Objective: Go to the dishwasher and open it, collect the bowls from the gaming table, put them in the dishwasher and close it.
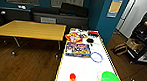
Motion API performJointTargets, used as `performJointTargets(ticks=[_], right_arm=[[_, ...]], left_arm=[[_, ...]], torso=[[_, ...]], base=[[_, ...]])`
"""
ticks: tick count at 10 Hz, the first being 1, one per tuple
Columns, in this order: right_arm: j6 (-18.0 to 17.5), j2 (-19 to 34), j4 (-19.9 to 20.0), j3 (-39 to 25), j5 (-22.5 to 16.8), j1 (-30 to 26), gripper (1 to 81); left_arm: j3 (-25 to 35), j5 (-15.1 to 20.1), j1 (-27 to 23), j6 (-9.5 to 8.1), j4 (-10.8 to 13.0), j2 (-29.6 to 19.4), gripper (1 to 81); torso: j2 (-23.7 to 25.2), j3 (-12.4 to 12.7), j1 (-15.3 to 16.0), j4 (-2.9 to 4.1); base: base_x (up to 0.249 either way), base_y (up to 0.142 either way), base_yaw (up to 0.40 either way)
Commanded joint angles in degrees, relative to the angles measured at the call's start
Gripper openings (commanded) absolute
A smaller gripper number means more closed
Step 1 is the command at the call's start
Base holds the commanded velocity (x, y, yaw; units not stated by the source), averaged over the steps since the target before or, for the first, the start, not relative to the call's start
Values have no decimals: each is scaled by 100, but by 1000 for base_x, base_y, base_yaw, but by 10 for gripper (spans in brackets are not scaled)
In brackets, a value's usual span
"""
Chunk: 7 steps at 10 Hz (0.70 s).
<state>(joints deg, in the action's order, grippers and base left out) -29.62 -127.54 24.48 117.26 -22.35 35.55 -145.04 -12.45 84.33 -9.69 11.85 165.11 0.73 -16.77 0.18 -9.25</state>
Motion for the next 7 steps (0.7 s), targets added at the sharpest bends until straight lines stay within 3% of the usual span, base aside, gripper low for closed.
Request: performJointTargets(ticks=[1, 7], right_arm=[[27, 332, 119, -186, -262, -745, 811], [-35, 218, 162, -1066, 203, -597, 811]], left_arm=[[29, 287, -88, 2, 10, 14, 811], [-24, 287, -88, -6, 2, 5, 811]], torso=[[0, 0, 0, 0], [0, 0, 0, 0]], base=[[0, 0, 0], [0, 0, 0]])
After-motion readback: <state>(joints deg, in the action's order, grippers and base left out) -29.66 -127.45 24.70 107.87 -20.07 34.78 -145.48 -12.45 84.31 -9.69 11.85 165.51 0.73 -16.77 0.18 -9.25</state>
